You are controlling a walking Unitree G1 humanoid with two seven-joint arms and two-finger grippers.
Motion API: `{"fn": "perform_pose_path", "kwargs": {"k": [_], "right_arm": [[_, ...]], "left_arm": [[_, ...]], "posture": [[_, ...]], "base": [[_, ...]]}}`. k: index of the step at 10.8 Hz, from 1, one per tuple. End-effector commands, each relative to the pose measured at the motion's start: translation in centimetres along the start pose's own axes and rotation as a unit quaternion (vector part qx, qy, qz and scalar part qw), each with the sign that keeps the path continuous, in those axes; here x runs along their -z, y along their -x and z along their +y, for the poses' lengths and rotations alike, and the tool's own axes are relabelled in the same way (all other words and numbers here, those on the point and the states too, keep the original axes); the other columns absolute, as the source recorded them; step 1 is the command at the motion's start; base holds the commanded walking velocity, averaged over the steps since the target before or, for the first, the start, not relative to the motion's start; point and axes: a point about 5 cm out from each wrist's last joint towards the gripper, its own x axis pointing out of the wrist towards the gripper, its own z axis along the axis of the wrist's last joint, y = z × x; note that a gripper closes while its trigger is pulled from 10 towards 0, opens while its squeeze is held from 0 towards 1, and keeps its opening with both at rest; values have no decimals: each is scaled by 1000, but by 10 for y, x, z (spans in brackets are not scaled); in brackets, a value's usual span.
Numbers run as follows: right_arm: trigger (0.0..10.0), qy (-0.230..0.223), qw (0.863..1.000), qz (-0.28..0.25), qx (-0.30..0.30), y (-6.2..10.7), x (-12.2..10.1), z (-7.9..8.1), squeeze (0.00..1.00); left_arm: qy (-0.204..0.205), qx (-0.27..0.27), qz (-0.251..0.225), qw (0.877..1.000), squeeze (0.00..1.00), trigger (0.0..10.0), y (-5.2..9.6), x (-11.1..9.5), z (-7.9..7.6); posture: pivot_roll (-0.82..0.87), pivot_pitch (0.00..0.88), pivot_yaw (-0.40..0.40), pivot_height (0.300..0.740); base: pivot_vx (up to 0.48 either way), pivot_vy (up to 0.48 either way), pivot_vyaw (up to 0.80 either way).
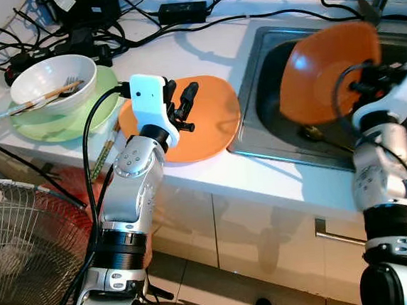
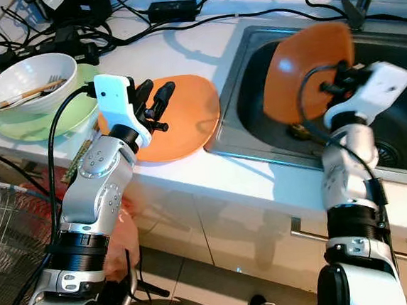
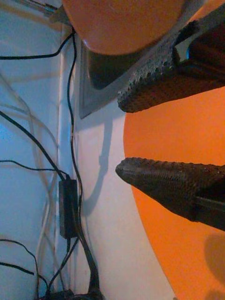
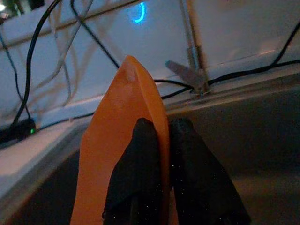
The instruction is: Kitchen organization
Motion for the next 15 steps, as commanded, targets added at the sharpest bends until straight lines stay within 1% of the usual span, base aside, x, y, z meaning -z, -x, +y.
{"fn": "perform_pose_path", "kwargs": {"k": [1, 2, 3, 5, 6, 11, 15], "right_arm": [[10000, 21, 1000, -15, -13, 0, -2, 3, 0], [10000, 39, 999, -11, -19, 1, 1, 4, 0], [10000, 41, 999, -1, -24, 2, 5, 5, 0], [10000, 74, 996, 21, -35, 6, 17, 5, 0], [10000, 85, 995, 22, -38, 7, 19, 6, 0], [10000, 98, 993, 31, -59, 9, 25, 14, 0], [10000, 122, 989, 55, -68, 14, 38, 13, 0]], "left_arm": [[1, -3, -7, 1000, 0, 10000, 3, -2, 1], [0, -5, -9, 1000, 0, 10000, 4, -3, 1], [1, -6, -8, 1000, 0, 10000, 4, -3, 2], [1, -6, -9, 1000, 0, 10000, 3, -3, 1], [1, -6, -10, 1000, 0, 10000, 4, -3, 1], [-2, -4, -13, 1000, 0, 10000, 4, -5, 2], [-3, -3, -15, 1000, 0, 10000, 4, -6, 2]], "posture": [[87, 177, 54, 740], [88, 176, 53, 740], [87, 176, 53, 740], [87, 174, 52, 740], [88, 173, 53, 740], [90, 163, 54, 740], [93, 161, 53, 740]], "base": [[0, 0, 0], [0, 0, 0], [0, 0, 0], [0, 0, 0], [0, 0, 0], [0, 0, 0], [0, 0, 0]]}}
